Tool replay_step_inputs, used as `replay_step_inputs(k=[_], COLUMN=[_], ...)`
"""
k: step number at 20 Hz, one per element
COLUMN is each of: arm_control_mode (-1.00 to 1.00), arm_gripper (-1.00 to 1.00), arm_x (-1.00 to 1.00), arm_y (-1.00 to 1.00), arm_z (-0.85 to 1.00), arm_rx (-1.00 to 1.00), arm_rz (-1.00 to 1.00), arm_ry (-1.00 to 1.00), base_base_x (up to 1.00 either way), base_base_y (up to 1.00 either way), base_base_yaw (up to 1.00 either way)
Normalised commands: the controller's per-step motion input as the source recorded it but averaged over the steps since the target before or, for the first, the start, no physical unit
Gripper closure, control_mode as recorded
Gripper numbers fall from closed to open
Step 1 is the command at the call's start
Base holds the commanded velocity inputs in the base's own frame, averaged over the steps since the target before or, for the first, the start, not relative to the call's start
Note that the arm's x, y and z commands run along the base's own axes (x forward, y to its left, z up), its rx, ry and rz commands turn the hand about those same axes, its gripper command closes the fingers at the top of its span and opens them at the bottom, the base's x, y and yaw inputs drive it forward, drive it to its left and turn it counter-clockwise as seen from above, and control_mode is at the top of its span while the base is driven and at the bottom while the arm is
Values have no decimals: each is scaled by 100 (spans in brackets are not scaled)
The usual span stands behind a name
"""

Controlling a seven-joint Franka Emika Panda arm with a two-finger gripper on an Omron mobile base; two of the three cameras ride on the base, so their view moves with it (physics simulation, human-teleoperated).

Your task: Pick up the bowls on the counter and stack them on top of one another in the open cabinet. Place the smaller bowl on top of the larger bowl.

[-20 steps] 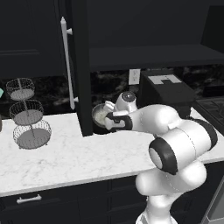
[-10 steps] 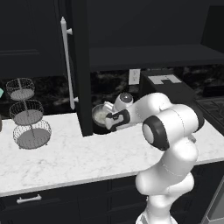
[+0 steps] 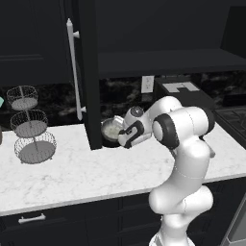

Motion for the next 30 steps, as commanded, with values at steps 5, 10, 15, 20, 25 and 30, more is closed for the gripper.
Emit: replay_step_inputs(k=[5, 10, 15, 20, 25, 30], arm_control_mode=[-100, -100, -100, -100, -100, -100], arm_gripper=[100, -100, -100, -100, -100, -100], arm_x=[26, 10, 0, -9, -27, -12], arm_y=[6, 21, 1, -4, -26, -58], arm_z=[-22, -5, 6, 31, 47, 38], arm_rx=[0, -1, 0, 1, 4, 9], arm_rz=[0, 0, 0, 0, 1, 1], arm_ry=[0, 0, 0, 4, 4, 7], base_base_x=[0, 0, 0, 0, 0, 0], base_base_y=[0, 0, 0, 0, 0, 0], base_base_yaw=[0, 0, 0, 0, 0, 0])
